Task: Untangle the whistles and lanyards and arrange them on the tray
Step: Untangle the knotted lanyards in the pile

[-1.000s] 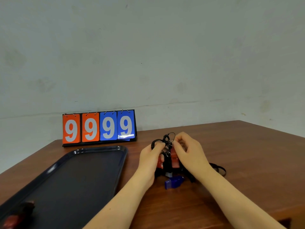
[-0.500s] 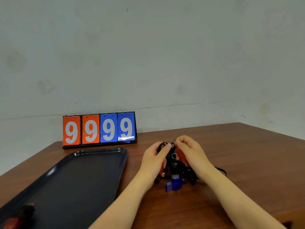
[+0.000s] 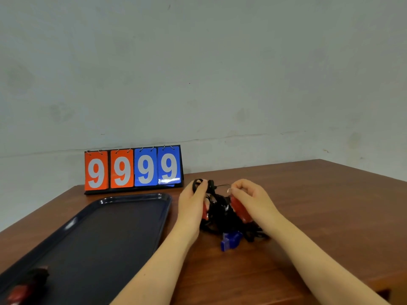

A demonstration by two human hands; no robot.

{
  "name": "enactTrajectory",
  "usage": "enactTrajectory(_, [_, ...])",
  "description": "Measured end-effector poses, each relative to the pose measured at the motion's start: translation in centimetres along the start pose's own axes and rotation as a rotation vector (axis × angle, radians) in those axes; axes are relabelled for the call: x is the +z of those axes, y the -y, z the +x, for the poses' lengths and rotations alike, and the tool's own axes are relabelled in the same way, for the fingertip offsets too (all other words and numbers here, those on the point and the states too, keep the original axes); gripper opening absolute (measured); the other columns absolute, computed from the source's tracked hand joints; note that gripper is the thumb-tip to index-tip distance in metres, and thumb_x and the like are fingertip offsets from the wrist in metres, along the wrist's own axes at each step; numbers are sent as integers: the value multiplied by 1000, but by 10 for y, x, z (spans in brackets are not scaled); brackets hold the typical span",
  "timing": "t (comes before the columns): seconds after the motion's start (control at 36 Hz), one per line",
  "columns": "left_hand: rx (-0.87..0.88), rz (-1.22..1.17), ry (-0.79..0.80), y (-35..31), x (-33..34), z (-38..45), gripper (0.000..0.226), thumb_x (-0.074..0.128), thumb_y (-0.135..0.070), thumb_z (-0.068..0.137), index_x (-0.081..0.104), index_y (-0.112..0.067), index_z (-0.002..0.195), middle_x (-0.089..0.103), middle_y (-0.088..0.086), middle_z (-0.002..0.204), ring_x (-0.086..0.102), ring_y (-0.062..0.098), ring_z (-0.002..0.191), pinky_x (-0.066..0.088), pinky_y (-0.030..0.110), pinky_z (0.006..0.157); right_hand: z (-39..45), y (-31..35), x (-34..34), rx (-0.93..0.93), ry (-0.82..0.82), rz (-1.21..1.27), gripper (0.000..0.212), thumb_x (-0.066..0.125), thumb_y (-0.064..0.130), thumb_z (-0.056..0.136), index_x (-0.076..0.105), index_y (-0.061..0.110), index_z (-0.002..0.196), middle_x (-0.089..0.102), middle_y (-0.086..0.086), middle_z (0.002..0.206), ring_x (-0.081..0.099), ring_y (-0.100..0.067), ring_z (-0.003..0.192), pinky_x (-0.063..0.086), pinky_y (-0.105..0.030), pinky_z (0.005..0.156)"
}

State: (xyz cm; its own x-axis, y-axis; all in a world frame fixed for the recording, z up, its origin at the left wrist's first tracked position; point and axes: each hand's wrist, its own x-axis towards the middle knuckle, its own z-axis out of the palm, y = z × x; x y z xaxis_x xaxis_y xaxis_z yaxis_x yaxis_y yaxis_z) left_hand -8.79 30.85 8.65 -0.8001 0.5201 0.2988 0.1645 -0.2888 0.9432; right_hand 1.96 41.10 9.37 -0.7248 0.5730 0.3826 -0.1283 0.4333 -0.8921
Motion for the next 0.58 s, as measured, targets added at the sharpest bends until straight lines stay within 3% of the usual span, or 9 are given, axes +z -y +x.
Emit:
enactTrajectory(0.08, [3,29,48,2,3,-3,25,51,-30,98,59,-21,77,53,-7,56,49,6,51,43,24,59,3,1,-5,25,-179,128,18,46,18,99,58,13,87,57,1,75,56,0,57,43,-15,55])
enactTrajectory(0.17, [-6,39,11,2,1,-2,23,49,-31,99,61,-19,84,49,-3,55,44,7,48,41,22,53,4,2,-11,79,-354,265,16,45,20,99,58,15,91,58,-2,83,55,-13,70,45,-21,59])
enactTrajectory(0.25, [-16,21,-31,3,0,-1,24,48,-31,99,58,-17,82,47,-4,52,42,6,45,40,19,49,6,1,-17,63,-475,261,19,41,18,100,57,12,93,57,-7,82,52,-14,70,43,-22,59])
enactTrajectory(0.33, [-46,-47,-26,3,1,0,23,49,-31,99,62,-15,90,50,-9,52,46,8,50,41,22,53,8,-1,-19,46,-465,221,18,42,17,100,58,10,95,62,-5,81,53,-10,65,44,-15,53])
enactTrajectory(0.42, [-39,-56,-9,2,0,-1,25,47,-32,100,65,-15,103,52,-9,51,44,10,49,37,21,48,8,-4,-18,10,-459,142,13,46,16,98,59,13,95,65,-2,81,55,-10,68,46,-21,61])
enactTrajectory(0.5, [85,197,25,3,0,-3,21,48,-35,98,65,-23,93,51,-11,55,45,4,49,37,18,51,9,-4,-21,16,-446,164,12,50,16,97,61,12,95,64,-1,75,54,-7,60,45,-19,57])
enactTrajectory(0.58, [143,337,83,6,1,-5,14,55,-36,94,63,-28,86,58,-13,65,52,0,58,39,15,57,10,-4,-26,147,-361,307,15,50,16,97,64,12,96,63,-1,72,50,-10,56,43,-20,55])
